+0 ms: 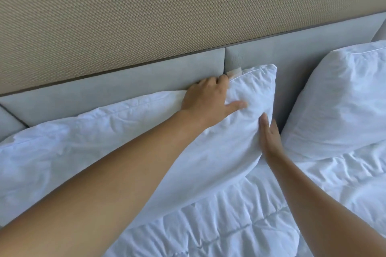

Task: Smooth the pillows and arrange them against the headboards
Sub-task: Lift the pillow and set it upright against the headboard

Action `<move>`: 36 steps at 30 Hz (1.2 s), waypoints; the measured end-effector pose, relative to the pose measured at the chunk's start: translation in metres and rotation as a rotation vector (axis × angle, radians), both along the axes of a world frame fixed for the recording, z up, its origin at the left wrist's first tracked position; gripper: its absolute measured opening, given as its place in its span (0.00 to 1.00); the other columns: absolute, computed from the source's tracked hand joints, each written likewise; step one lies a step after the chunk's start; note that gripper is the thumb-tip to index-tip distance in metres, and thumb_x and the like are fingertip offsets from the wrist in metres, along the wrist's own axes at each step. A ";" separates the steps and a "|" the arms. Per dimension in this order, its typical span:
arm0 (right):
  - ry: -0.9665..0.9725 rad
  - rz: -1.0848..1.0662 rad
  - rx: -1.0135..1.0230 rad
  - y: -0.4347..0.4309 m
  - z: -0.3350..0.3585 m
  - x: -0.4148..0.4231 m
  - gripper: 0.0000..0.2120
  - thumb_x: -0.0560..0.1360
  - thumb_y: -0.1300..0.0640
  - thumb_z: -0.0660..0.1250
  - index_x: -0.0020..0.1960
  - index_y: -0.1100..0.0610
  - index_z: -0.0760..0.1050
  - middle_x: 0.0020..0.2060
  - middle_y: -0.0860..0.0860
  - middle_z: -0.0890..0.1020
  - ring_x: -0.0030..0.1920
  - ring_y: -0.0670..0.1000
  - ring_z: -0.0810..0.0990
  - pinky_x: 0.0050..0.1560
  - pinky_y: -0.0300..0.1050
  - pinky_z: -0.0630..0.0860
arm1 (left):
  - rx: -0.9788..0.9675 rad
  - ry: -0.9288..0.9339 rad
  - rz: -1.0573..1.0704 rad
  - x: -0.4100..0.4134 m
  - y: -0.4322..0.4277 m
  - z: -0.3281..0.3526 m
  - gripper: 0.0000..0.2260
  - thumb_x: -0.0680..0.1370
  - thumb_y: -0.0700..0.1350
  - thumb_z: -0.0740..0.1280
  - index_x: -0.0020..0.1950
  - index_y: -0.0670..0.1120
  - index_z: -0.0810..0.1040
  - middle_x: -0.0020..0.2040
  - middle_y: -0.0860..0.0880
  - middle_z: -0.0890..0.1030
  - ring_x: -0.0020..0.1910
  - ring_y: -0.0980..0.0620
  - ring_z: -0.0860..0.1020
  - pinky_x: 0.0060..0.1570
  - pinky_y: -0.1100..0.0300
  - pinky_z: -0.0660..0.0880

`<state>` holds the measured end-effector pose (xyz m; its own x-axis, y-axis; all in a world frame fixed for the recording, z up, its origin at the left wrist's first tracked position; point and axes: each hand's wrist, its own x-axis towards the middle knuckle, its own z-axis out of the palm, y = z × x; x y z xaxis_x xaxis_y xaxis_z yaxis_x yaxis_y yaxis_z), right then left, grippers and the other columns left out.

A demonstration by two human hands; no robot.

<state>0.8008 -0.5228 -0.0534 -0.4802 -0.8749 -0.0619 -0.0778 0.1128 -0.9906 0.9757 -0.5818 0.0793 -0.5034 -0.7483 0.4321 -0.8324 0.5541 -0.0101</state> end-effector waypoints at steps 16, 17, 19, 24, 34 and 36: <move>0.070 -0.246 -0.065 -0.014 0.012 -0.025 0.35 0.68 0.23 0.57 0.58 0.51 0.70 0.50 0.42 0.78 0.55 0.48 0.77 0.56 0.45 0.69 | -0.147 0.083 -0.162 -0.030 -0.026 0.020 0.34 0.72 0.74 0.61 0.61 0.47 0.75 0.47 0.45 0.86 0.47 0.37 0.83 0.41 0.48 0.75; 0.084 -0.248 -0.083 -0.015 0.016 -0.032 0.36 0.68 0.23 0.57 0.61 0.52 0.71 0.53 0.44 0.79 0.57 0.48 0.76 0.58 0.46 0.70 | -0.155 0.086 -0.160 -0.034 -0.028 0.022 0.34 0.72 0.74 0.60 0.60 0.46 0.75 0.47 0.45 0.86 0.47 0.37 0.83 0.41 0.48 0.75; 0.117 -0.269 -0.122 -0.017 0.024 -0.045 0.38 0.71 0.25 0.57 0.66 0.55 0.72 0.59 0.47 0.79 0.61 0.48 0.76 0.63 0.47 0.71 | -0.168 0.097 -0.163 -0.045 -0.032 0.027 0.34 0.72 0.74 0.59 0.60 0.46 0.75 0.48 0.45 0.86 0.48 0.38 0.83 0.42 0.48 0.76; 0.138 -0.342 -0.175 -0.021 0.029 -0.072 0.36 0.75 0.30 0.57 0.71 0.55 0.72 0.66 0.51 0.78 0.69 0.51 0.74 0.71 0.48 0.69 | -0.201 0.058 -0.201 -0.080 -0.038 0.033 0.34 0.73 0.73 0.59 0.64 0.46 0.74 0.50 0.47 0.86 0.52 0.42 0.83 0.44 0.49 0.75; 0.169 -0.329 -0.014 -0.019 0.015 -0.067 0.30 0.81 0.35 0.52 0.73 0.54 0.70 0.70 0.54 0.75 0.72 0.56 0.70 0.67 0.44 0.64 | -0.178 -0.017 -0.167 -0.087 -0.036 0.009 0.32 0.74 0.72 0.60 0.63 0.47 0.74 0.49 0.46 0.85 0.49 0.42 0.83 0.43 0.51 0.76; 0.214 -0.330 0.011 -0.012 0.022 -0.061 0.27 0.83 0.40 0.52 0.72 0.58 0.69 0.69 0.57 0.75 0.71 0.59 0.71 0.66 0.47 0.65 | -0.112 -0.012 -0.154 -0.086 -0.029 0.010 0.31 0.75 0.70 0.62 0.64 0.46 0.72 0.54 0.45 0.82 0.54 0.43 0.81 0.47 0.50 0.76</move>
